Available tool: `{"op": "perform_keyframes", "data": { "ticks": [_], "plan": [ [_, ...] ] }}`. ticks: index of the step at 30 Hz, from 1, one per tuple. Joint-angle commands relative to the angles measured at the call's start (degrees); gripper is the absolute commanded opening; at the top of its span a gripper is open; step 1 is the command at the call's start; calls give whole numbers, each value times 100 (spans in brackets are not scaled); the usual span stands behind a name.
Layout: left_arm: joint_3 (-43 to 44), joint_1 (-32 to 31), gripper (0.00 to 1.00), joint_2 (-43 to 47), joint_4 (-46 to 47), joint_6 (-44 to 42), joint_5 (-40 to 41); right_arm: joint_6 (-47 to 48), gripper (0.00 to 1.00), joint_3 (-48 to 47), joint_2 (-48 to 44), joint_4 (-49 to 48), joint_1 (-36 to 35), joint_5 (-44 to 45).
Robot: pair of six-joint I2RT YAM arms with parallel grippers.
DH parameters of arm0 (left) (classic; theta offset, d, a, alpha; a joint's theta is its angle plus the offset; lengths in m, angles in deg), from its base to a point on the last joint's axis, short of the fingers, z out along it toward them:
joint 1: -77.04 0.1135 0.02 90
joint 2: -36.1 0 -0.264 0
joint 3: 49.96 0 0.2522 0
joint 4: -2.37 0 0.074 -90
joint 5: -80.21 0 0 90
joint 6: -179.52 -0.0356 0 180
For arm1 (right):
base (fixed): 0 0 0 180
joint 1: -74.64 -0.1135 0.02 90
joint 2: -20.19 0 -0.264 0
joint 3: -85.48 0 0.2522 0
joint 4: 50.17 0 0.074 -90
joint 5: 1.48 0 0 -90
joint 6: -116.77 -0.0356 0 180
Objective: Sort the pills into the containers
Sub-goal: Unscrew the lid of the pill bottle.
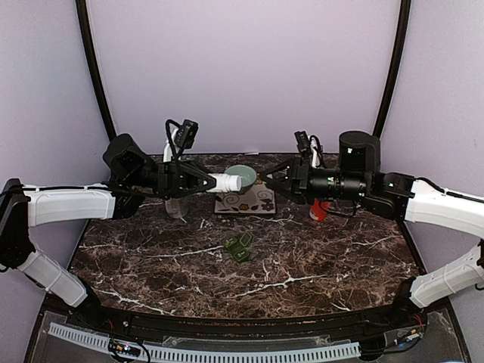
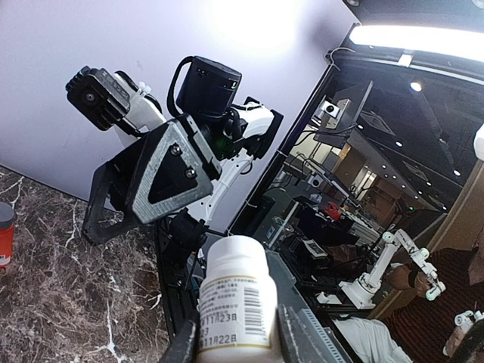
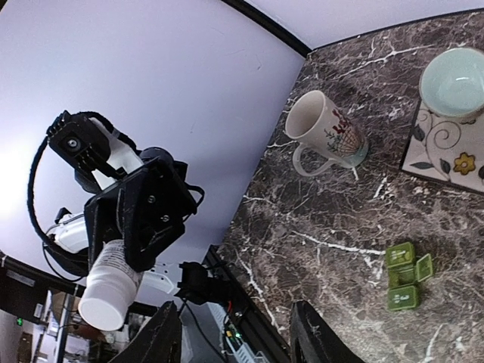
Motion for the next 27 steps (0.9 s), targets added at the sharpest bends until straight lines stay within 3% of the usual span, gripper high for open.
{"op": "perform_keyframes", "data": {
  "ticks": [1,27],
  "plan": [
    [143,52,0,-23,152,-127,-33,-1127,50,10,76,-952,32,-711],
    [318,87,0,-271,-113,-377,-89,-1465,54,-397,553,-1292,-285,-1240]
  ]
}}
